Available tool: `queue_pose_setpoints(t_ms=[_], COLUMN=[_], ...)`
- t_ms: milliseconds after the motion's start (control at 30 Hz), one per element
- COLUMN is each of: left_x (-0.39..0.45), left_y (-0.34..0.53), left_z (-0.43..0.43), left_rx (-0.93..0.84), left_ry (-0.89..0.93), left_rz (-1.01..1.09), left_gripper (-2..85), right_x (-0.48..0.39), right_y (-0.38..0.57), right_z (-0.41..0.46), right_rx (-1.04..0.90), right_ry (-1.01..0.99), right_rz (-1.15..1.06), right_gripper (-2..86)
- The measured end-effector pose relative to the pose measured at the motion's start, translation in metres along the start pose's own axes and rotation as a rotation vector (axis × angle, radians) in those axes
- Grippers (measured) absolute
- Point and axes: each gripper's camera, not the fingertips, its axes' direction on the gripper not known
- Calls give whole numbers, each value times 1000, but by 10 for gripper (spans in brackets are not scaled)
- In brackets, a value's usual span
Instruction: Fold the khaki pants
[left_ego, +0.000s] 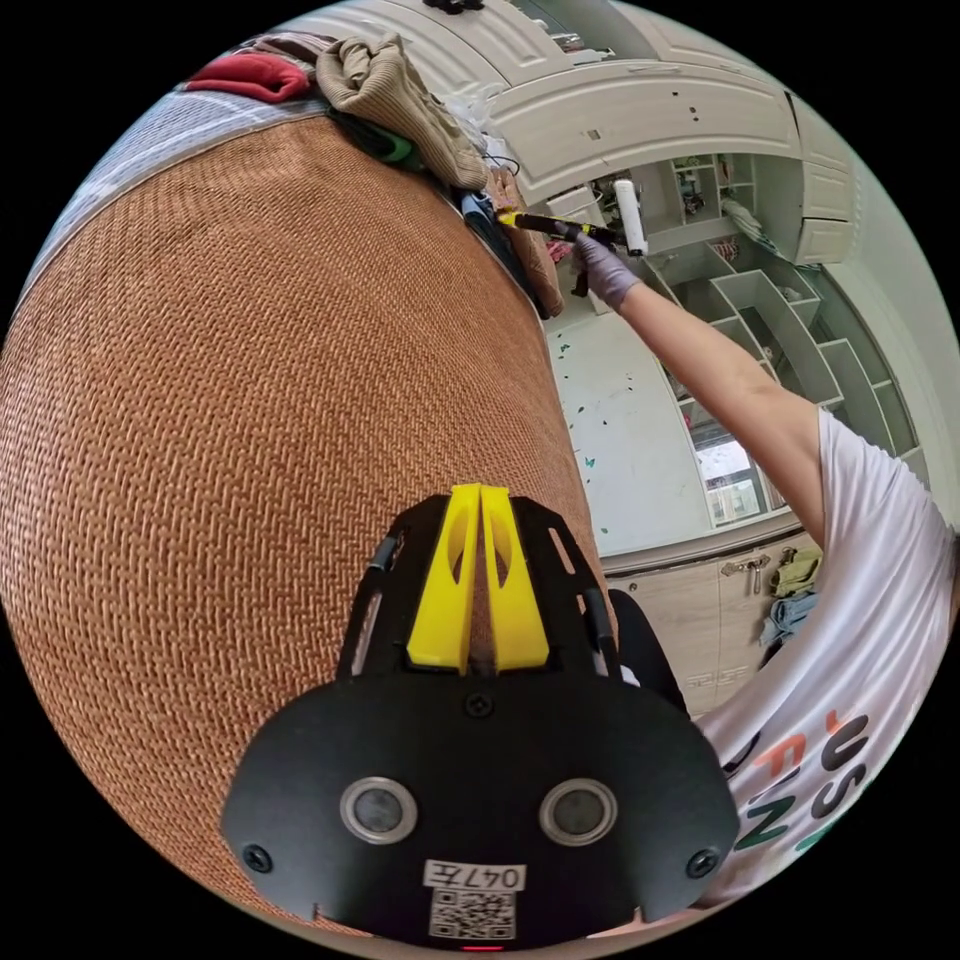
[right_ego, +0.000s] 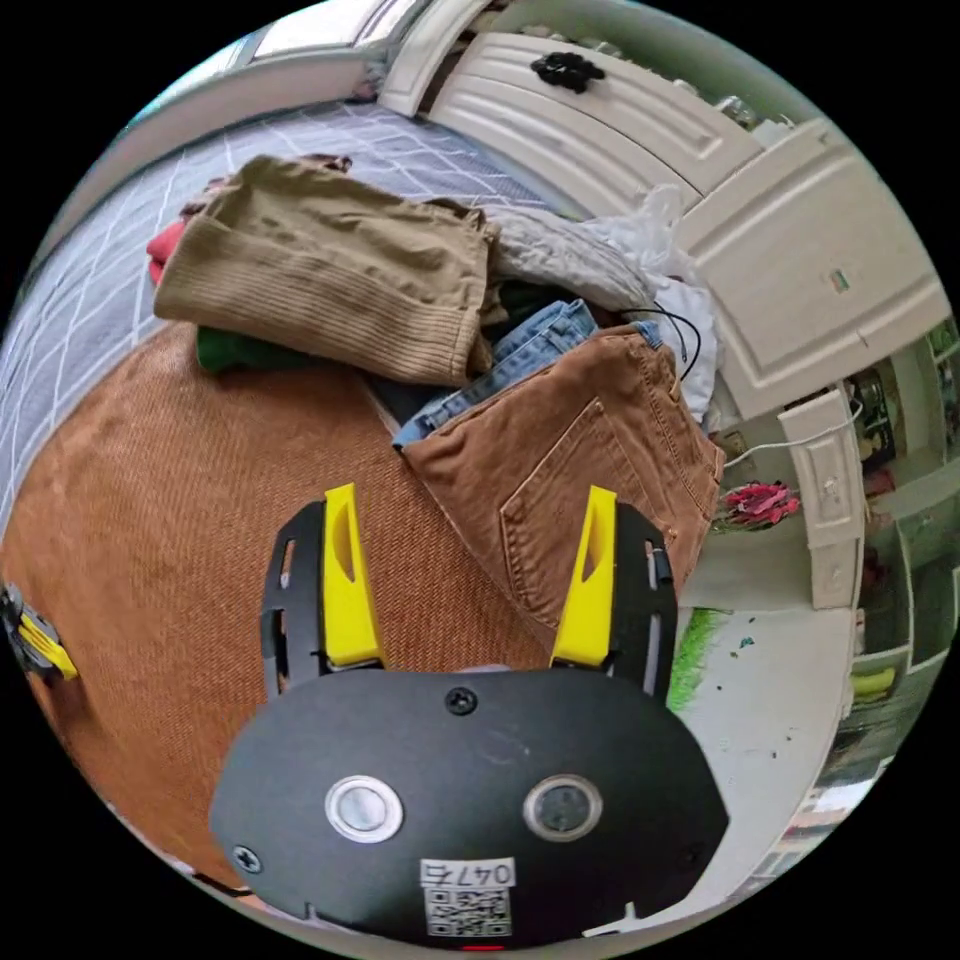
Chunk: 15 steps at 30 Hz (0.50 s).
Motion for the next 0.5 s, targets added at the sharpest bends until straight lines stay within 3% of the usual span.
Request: queue_pose_setpoints(t_ms=[67,167,500], left_x=[1,4,37], left_y=[9,19,48], left_z=[-13,-30,-97], left_rx=[2,-2,-29], left_ry=[14,23,-12], left_rz=[-6,-13,26], left_gripper=[-10,-10,-10], right_x=[-25,-45,-41], right_y=[-4,-10,56], right_z=[12,16,-38], right_rx=[-78,-122,-44], right_ry=[114,227,58], right_rz=[-51,-54,74], right_gripper=[124,50,-2])
